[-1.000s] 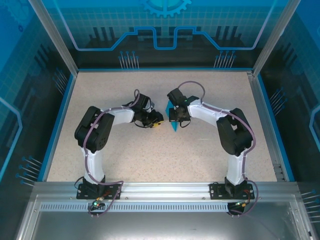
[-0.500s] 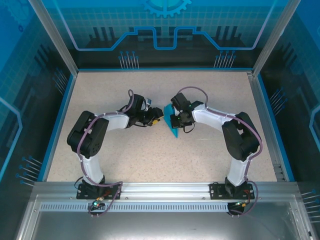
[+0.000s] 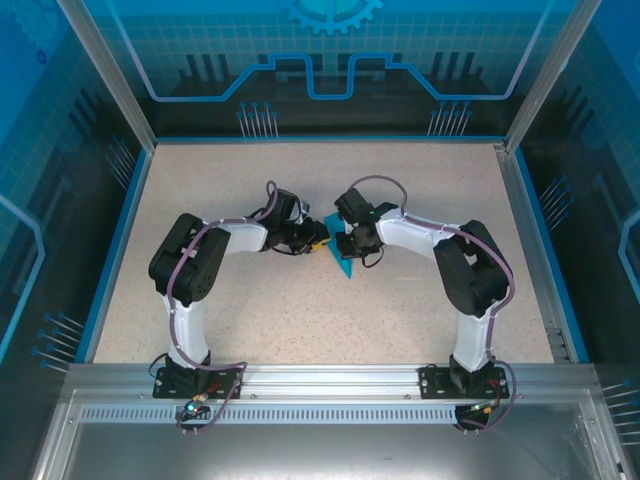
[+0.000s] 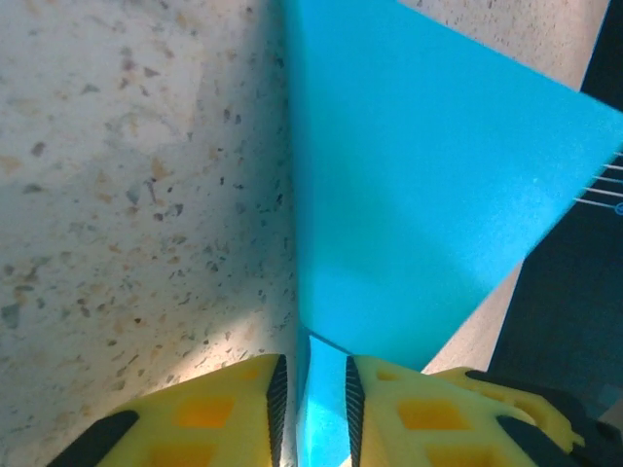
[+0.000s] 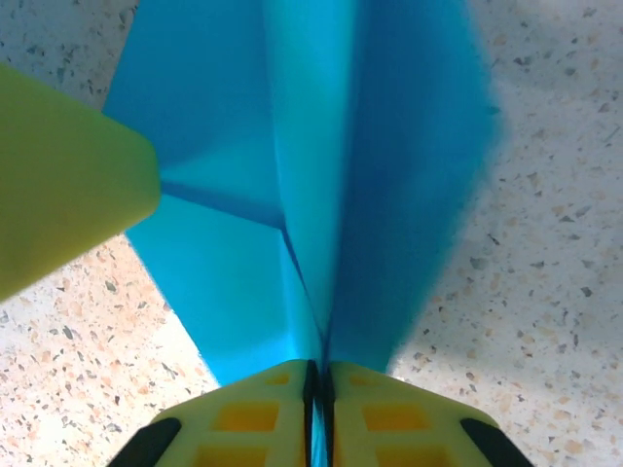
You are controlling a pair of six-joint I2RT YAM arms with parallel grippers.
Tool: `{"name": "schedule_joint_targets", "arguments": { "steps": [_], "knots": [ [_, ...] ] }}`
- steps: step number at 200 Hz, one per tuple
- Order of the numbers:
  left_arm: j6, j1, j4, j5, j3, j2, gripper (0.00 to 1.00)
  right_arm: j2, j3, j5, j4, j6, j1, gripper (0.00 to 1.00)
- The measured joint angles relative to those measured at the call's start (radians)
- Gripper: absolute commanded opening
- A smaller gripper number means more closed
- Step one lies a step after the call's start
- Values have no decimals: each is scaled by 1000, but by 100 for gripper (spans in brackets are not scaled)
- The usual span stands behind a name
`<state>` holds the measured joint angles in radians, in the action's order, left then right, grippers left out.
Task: Fold a paper plane with a square sheet of paper (pick it up from the middle)
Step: Move a paper plane to the center of the table.
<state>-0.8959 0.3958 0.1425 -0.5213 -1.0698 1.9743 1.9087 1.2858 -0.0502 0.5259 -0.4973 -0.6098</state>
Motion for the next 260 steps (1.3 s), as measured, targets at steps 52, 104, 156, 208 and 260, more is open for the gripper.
{"name": "schedule_joint_targets", "arguments": {
  "steps": [52,104,156,208,260],
  "knots": [
    [13,0,-37,0,-3,5,13,25,55,-21,6,-19,-10,17],
    [24,0,-63,0,-13,6,10,60,94,-21,9,-27,-13,21],
    [34,0,-72,0,-22,9,10,75,95,-21,27,-26,-14,24],
    [34,0,-87,0,-25,11,11,97,102,-37,42,-27,-27,22],
    [38,0,-106,8,-39,11,19,129,117,-70,51,-56,-39,15]
  ]
}}
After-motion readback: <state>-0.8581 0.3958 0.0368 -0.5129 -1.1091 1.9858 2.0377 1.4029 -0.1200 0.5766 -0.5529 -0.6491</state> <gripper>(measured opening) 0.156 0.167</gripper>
